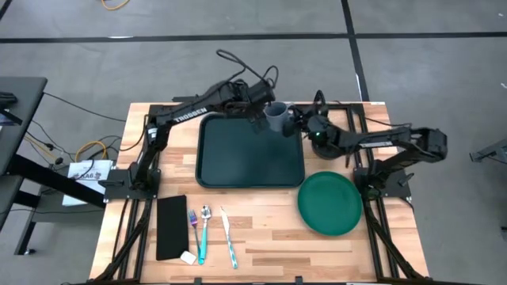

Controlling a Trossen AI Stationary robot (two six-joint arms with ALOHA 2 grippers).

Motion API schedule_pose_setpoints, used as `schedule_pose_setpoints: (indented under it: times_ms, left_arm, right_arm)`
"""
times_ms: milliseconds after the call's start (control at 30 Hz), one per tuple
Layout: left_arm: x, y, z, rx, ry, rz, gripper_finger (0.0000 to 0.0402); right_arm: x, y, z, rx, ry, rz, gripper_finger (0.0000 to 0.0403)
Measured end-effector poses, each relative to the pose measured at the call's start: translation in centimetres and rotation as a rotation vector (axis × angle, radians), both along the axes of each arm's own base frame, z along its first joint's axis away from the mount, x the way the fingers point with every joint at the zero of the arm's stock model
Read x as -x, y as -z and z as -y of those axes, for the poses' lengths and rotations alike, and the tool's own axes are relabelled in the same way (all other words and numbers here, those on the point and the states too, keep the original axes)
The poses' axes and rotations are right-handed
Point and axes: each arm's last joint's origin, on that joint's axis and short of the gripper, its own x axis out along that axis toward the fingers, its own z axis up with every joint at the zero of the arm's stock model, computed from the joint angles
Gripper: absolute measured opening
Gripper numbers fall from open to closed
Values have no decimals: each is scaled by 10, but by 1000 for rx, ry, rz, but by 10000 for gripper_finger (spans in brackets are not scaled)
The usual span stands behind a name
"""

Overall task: Set up tray
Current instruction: Put the gray cup on the black serving tray

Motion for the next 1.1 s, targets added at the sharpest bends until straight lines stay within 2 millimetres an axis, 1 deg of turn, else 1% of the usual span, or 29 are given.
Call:
schedule_pose_setpoints:
  times_ms: [167, 300, 500, 667, 833, 1000, 1100]
  left_arm:
    - [3, -1, -15, 2, 12, 13, 149]
    - [5, -1, -25, 58, 74, 30, 149]
    - [11, 0, -39, 140, 149, 51, 149]
    - [15, 0, -48, 154, 186, 52, 149]
    - [15, 0, -49, 157, 236, 45, 149]
    - [15, 0, -49, 139, 273, 27, 149]
    - [15, 0, -49, 137, 278, 25, 149]
  right_arm:
    - [-6, 13, -7, 19, 207, 53, 0]
    - [-12, 24, -18, 19, 269, 73, 0]
    - [-19, 49, -37, 83, 412, 59, 0]
    - [-23, 72, -47, 122, 487, 81, 0]
    - [-25, 94, -55, 159, 525, 90, 0]
    - [-25, 116, -54, 177, 519, 0, 0]
    - [-24, 127, -50, 175, 535, -4, 0]
